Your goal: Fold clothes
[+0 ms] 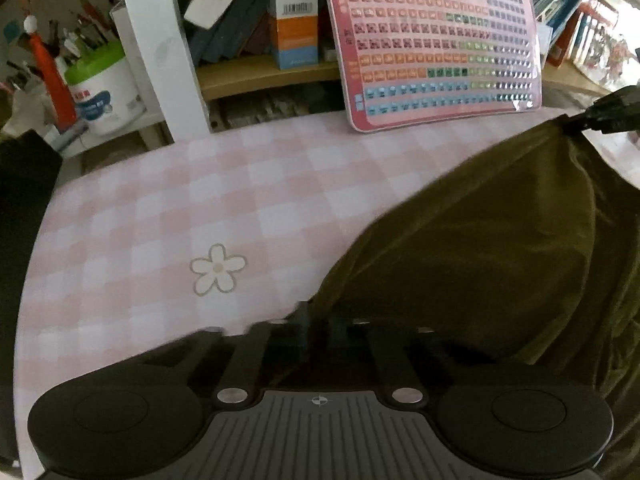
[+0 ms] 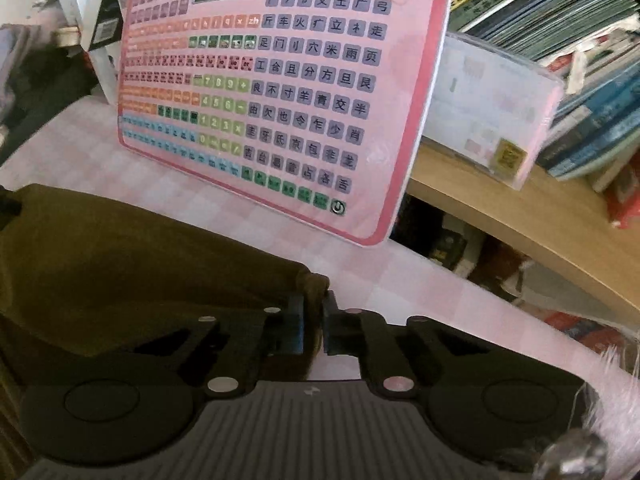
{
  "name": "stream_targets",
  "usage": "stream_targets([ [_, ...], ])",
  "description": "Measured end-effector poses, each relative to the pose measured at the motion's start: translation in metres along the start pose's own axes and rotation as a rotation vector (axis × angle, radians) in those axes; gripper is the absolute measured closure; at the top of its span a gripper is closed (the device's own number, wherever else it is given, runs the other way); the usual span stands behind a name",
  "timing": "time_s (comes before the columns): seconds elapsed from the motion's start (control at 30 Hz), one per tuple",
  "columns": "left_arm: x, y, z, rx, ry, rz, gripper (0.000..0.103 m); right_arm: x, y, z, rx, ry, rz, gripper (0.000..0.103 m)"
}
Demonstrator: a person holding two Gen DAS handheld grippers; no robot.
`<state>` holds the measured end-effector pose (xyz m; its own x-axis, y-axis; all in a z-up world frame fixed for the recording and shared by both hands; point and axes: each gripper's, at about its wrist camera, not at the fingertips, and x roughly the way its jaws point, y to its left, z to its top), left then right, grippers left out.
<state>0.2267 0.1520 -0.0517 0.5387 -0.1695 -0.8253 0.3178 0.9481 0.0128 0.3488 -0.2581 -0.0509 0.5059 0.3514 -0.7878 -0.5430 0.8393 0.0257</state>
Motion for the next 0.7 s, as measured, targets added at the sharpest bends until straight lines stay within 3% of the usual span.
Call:
stream_targets([
  [0.13, -0.044, 0.006, 0.011, -0.073, -0.196, 0.006, 0.101, -0.051, 0.009, 0.002, 0.063, -0.179, -0.083, 0.098],
  [0.23, -0.069, -0.009, 0.007, -0.002, -0.257, 0.01, 0.101, -0.086, 0.025, -0.002, 0.065, -0.242, -0.157, 0.098],
  [0.33, -0.102, -0.022, -0.007, 0.048, -0.367, 0.004, 0.101, -0.134, 0.04, -0.018, 0.098, -0.336, -0.207, 0.098],
  [0.5, -0.149, -0.041, -0.049, 0.095, -0.483, -0.038, 0.101, -0.217, 0.072, -0.073, 0.192, -0.476, -0.235, 0.098],
  [0.6, -0.172, -0.051, -0.084, 0.123, -0.505, -0.08, 0.101, -0.249, 0.104, -0.12, 0.237, -0.488, -0.262, 0.098],
  [0.7, -0.173, -0.056, -0.123, 0.113, -0.483, -0.127, 0.1, -0.263, 0.137, -0.176, 0.338, -0.443, -0.28, 0.098],
])
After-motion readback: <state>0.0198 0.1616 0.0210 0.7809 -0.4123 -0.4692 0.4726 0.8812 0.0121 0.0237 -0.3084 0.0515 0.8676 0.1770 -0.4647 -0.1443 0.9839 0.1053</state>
